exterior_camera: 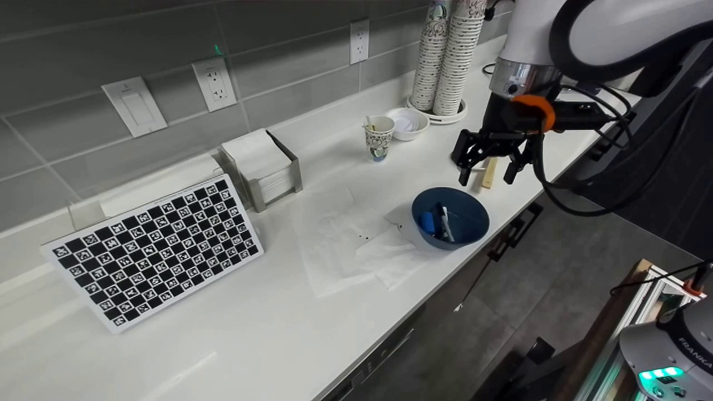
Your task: Remove the black pen from the bowl.
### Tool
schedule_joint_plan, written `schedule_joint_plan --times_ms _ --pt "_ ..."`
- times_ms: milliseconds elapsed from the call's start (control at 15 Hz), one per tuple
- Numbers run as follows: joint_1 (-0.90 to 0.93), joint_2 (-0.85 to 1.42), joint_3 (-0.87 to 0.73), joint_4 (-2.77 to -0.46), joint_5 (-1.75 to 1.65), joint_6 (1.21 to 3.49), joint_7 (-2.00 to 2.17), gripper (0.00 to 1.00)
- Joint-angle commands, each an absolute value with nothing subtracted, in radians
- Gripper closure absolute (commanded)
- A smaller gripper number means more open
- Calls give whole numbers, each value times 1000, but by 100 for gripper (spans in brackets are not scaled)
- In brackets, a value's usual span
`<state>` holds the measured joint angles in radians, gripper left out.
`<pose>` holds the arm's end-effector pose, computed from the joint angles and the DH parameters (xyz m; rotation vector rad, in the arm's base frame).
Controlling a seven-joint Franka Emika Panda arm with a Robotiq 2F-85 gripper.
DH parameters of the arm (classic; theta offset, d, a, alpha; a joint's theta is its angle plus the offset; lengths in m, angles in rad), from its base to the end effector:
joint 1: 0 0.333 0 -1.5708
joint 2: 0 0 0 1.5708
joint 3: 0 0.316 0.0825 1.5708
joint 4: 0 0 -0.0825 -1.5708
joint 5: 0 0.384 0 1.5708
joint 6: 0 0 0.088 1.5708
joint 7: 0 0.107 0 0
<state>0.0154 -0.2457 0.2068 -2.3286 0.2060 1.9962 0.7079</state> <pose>0.4435 0.1150 0.4272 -2.9233 0.8846 0.2130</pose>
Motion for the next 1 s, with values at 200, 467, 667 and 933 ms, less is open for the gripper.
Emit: schedule_joint_plan --times_ms 200,467,667,933 --pt "35 -171 173 -2311 260 2074 718 0" --pt "31 -82 142 -2326 326 2196 738 0" --pt "39 8 124 -2305 357 2237 740 0" --pt "53 91 120 -2275 386 2217 736 28"
